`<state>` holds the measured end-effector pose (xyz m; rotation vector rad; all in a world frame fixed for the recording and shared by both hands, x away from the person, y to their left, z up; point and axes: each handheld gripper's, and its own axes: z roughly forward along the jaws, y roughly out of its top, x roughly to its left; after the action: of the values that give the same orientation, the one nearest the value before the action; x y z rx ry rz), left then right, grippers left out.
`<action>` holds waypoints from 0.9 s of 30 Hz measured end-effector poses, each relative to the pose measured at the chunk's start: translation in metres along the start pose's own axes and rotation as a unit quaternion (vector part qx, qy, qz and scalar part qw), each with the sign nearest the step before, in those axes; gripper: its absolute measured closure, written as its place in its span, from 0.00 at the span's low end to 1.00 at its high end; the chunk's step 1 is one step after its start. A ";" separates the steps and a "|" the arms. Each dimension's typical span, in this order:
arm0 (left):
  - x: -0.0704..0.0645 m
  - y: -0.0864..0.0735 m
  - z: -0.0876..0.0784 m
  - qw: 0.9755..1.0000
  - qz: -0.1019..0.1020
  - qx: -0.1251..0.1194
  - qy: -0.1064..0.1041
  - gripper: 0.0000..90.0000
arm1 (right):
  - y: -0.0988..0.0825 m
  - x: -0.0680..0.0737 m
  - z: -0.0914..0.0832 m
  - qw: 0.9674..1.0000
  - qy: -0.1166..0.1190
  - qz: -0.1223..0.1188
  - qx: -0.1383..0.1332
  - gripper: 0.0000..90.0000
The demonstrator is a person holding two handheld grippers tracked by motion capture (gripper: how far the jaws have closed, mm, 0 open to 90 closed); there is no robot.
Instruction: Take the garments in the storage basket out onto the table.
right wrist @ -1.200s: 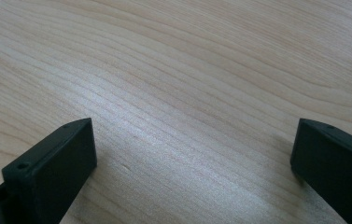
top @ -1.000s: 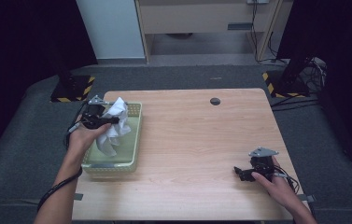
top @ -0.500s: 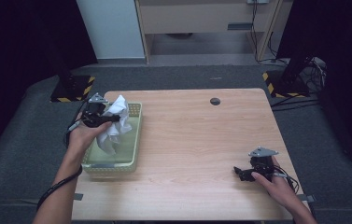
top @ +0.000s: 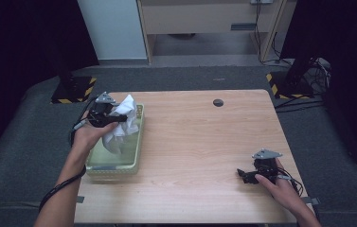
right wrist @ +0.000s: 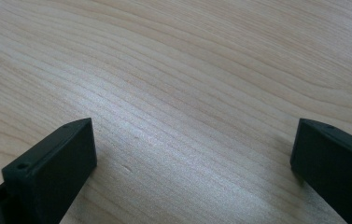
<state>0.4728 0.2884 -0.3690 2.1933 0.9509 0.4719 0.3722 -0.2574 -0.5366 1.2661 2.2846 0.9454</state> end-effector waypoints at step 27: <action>-0.041 0.043 -0.011 0.997 0.072 -0.022 -0.009 0.80 | 0.000 0.000 0.000 1.000 0.000 0.000 0.000 0.00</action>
<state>0.4602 0.2417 -0.3327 2.2318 0.7686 0.5342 0.3721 -0.2574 -0.5366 1.2664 2.2847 0.9452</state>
